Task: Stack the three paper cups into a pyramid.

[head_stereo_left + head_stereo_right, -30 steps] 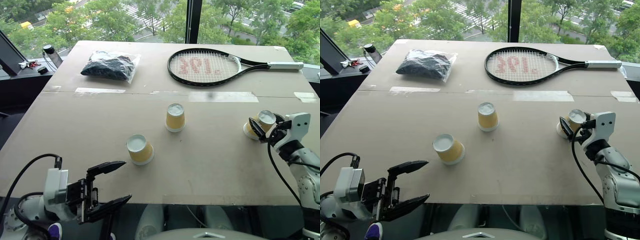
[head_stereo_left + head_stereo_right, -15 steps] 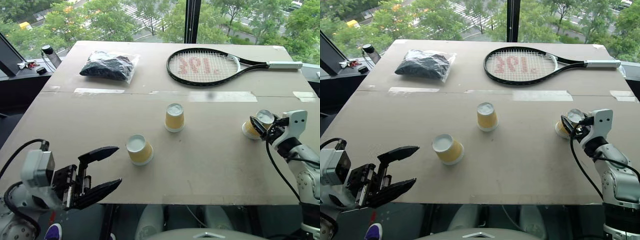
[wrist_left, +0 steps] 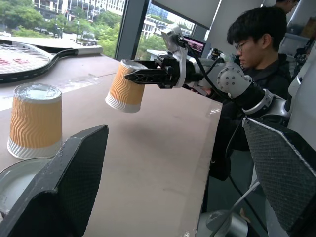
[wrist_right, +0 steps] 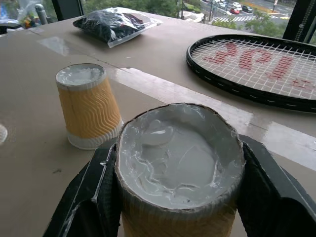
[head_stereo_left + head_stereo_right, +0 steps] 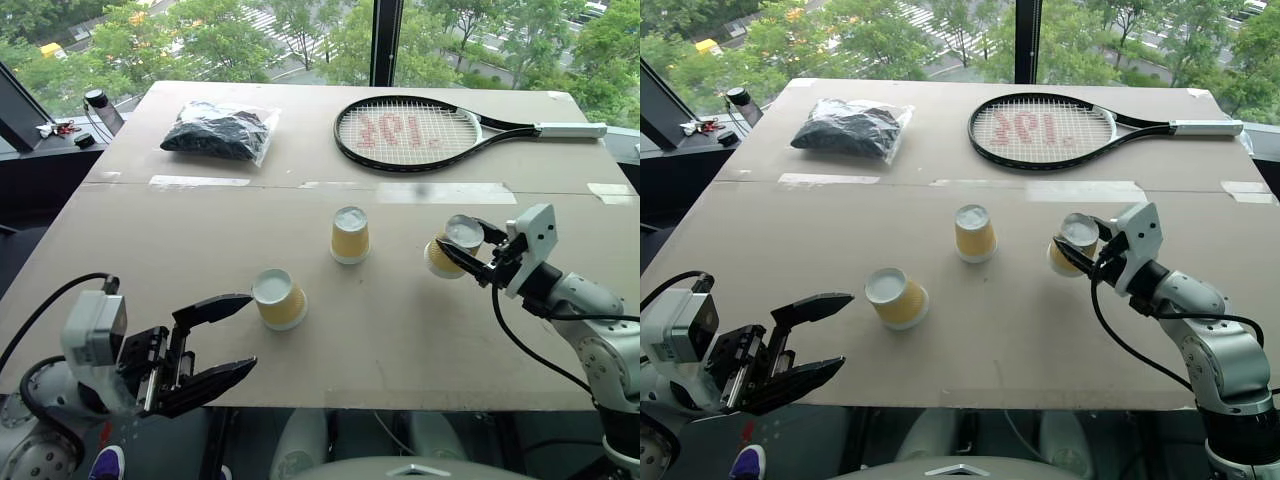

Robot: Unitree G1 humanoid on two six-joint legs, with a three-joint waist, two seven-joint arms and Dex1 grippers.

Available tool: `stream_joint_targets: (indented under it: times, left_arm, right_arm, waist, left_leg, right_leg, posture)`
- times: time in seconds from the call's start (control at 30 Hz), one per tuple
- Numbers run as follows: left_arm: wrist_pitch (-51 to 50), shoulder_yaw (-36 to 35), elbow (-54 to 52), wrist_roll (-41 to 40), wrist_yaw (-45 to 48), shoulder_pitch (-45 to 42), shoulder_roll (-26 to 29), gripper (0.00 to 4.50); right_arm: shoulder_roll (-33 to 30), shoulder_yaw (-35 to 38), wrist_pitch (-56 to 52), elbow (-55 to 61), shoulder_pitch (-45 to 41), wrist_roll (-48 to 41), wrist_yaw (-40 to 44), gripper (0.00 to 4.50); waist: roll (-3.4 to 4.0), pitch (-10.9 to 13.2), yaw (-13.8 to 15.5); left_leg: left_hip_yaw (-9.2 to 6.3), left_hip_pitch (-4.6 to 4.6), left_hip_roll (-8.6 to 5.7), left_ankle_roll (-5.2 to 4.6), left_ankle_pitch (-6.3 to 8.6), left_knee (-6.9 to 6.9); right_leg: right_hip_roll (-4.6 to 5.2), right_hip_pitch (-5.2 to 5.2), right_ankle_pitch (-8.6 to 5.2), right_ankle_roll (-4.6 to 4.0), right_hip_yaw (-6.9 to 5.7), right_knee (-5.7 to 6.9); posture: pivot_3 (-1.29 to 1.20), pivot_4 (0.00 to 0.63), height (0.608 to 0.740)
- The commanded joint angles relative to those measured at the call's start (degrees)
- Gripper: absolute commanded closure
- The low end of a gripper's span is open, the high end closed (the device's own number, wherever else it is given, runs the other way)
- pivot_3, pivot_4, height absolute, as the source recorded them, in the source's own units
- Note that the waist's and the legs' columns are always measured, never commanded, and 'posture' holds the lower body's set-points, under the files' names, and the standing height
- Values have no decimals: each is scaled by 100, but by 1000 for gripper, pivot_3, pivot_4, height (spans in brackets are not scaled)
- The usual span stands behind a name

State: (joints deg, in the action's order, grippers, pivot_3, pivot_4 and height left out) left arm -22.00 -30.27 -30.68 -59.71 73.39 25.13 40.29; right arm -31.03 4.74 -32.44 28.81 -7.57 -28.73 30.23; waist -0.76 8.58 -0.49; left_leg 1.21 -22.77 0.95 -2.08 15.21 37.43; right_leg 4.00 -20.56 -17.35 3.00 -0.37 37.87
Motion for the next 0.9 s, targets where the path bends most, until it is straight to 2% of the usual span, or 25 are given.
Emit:
stream_joint_targets:
  times: [0.03,0.37,0.43,0.5,0.53,0.73,0.9]
  left_arm:
    - [34,-84,-72,33,-40,62,-34,0]
    - [70,-246,-156,71,-245,182,-158,0]
    - [75,-254,-179,68,-294,212,-180,0]
    - [81,-280,-183,54,-366,237,-218,0]
    - [58,-304,-162,29,-435,237,-233,0]
    - [-21,-329,62,134,-1036,-92,-218,0]
    - [-374,-444,302,-206,-1447,-475,-83,0]
  right_arm:
    - [-18,-31,14,67,-140,124,-66,2260]
    - [-67,-262,546,-843,-34,661,298,2260]
    - [-46,-260,686,-1014,3,696,396,1198]
    - [-50,-265,738,-1030,38,685,498,322]
    - [-30,-237,728,-986,36,672,481,41]
    - [4,145,691,-492,115,200,612,41]
    - [-166,557,571,4,322,-378,854,41]
  waist:
    - [0,0,4]
    - [-1,0,-16]
    - [-2,0,-17]
    - [-3,0,-18]
    - [-2,0,-18]
    - [-2,1,-5]
    - [-4,1,-11]
  left_leg:
    - [0,-2,0,0,0,0]
    - [1,-1,0,0,0,0]
    - [1,-1,0,0,0,0]
    - [0,-1,0,0,0,0]
    - [1,-1,0,0,0,0]
    - [-2,-1,1,0,0,0]
    - [-4,-2,1,0,0,0]
  right_leg:
    - [2,0,0,0,0,-1]
    - [3,-1,0,-1,1,-1]
    - [3,-1,0,0,1,0]
    - [3,0,0,0,1,0]
    - [3,0,0,0,2,0]
    - [6,0,0,-1,0,1]
    - [8,1,1,1,-1,0]
  posture:
    - [0,150,740]
    - [0,150,740]
    - [0,150,740]
    - [0,150,740]
    - [0,150,740]
    - [0,150,740]
    - [0,150,740]
